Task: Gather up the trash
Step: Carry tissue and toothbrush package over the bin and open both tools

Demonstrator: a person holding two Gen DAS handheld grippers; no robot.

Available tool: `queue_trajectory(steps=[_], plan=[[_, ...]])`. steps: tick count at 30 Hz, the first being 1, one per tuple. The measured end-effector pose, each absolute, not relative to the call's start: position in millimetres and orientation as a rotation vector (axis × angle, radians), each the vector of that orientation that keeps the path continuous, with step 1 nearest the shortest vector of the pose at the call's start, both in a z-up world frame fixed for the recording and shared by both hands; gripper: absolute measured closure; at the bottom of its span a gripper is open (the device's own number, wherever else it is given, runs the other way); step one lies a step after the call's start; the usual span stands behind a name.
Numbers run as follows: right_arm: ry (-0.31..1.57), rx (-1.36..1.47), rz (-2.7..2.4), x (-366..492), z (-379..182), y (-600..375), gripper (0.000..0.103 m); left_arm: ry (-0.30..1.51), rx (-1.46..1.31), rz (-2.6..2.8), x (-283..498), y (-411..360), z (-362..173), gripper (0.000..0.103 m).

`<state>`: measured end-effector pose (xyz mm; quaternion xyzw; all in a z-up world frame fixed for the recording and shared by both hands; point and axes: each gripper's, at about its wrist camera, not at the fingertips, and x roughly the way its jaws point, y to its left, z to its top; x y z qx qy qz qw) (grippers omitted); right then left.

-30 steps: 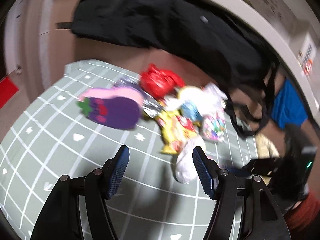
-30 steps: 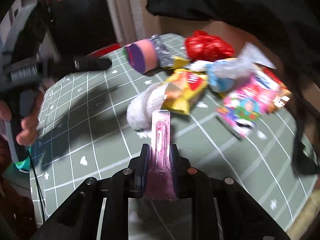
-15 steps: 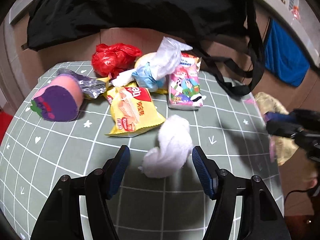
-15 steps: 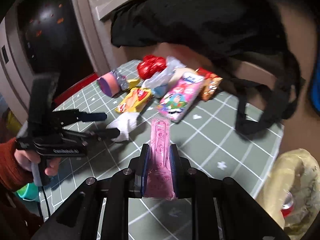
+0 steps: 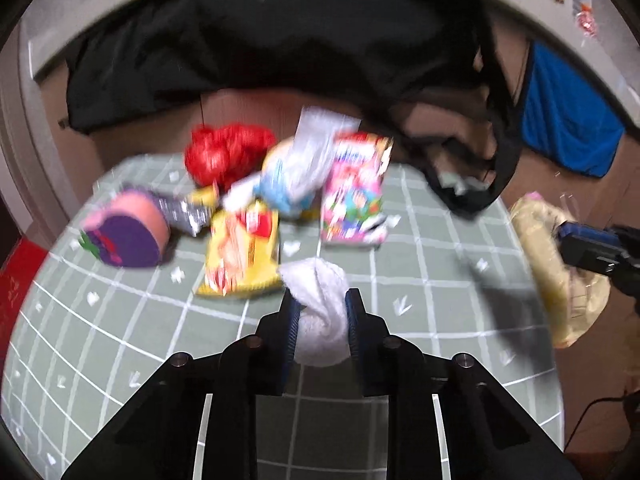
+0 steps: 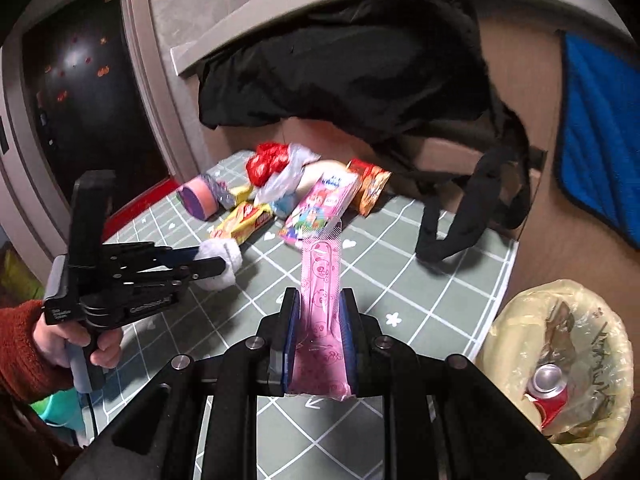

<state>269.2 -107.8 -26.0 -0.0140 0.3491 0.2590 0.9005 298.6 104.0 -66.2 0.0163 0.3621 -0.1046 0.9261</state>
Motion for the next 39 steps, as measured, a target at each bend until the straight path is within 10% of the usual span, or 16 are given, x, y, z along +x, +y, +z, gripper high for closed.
queue_trajectory(steps=[16, 39], plan=[[0.415, 0.000, 0.434, 217.3, 83.3, -172.6, 0.085, 0.382, -0.035, -0.308, 225.3, 36.4, 85.0, 0.080], [0.368, 0.099, 0.159, 191.2, 80.7, -308.4, 0.085, 0.363, -0.021, -0.527, 243.1, -117.3, 65.3, 0.080]])
